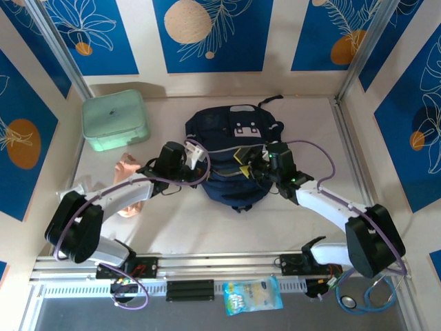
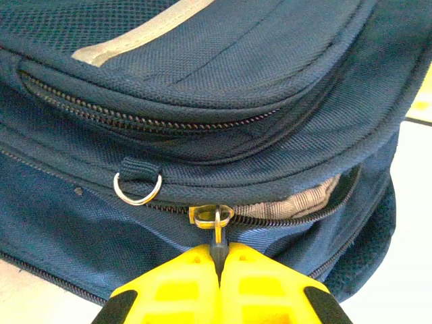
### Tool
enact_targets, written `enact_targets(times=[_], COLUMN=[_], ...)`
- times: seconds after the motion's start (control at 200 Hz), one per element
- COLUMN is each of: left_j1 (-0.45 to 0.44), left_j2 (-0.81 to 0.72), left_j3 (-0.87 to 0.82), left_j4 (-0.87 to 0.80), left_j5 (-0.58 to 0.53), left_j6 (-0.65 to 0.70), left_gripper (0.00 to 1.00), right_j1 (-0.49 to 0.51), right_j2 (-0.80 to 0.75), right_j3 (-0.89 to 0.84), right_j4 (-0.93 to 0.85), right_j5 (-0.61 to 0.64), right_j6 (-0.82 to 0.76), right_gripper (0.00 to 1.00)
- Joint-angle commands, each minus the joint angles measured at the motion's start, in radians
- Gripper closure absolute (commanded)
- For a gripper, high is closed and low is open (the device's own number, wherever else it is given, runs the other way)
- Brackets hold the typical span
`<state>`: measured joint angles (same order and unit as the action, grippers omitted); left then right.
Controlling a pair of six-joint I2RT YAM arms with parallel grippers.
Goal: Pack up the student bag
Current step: Unzip the student bag at the top-center of the table.
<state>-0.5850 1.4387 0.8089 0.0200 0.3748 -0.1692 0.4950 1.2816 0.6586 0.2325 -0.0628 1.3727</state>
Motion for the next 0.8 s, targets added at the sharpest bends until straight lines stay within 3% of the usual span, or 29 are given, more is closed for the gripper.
enact_targets(times=[0.0, 0.245, 0.385, 0.495, 0.65, 0.795], left_j1=[-0.019, -0.021, -0.018, 0.002, 0.060, 0.118], left_j2=[0.003, 0.000, -0.018, -0.027, -0.037, 0.008], left_j3=[0.032, 0.025, 0.018, 0.008, -0.050, -0.040], left_j4=[0.093, 0.081, 0.088, 0.072, 0.108, 0.099], left_j5=[0.066, 0.084, 0.053, 0.024, -0.040, -0.031], left_j6=[0.021, 0.035, 0.043, 0.046, 0.000, -0.016], left_gripper=[1.00, 1.00, 1.00, 1.00, 1.00, 1.00], right_j1=[0.010, 0.003, -0.025, -0.046, -0.071, -0.091], right_j2=[0.037, 0.084, 0.107, 0.096, 0.061, 0.030], right_j3=[0.044, 0.118, 0.140, 0.143, 0.132, 0.108], right_j4=[0.054, -0.070, -0.106, -0.136, -0.163, -0.161], right_j5=[0.034, 0.055, 0.019, -0.003, -0.035, -0.054], right_j6=[0.019, 0.062, 0.075, 0.058, 0.034, 0.022], right_gripper=[0.38, 0.44, 0.70, 0.85, 0.90, 0.91])
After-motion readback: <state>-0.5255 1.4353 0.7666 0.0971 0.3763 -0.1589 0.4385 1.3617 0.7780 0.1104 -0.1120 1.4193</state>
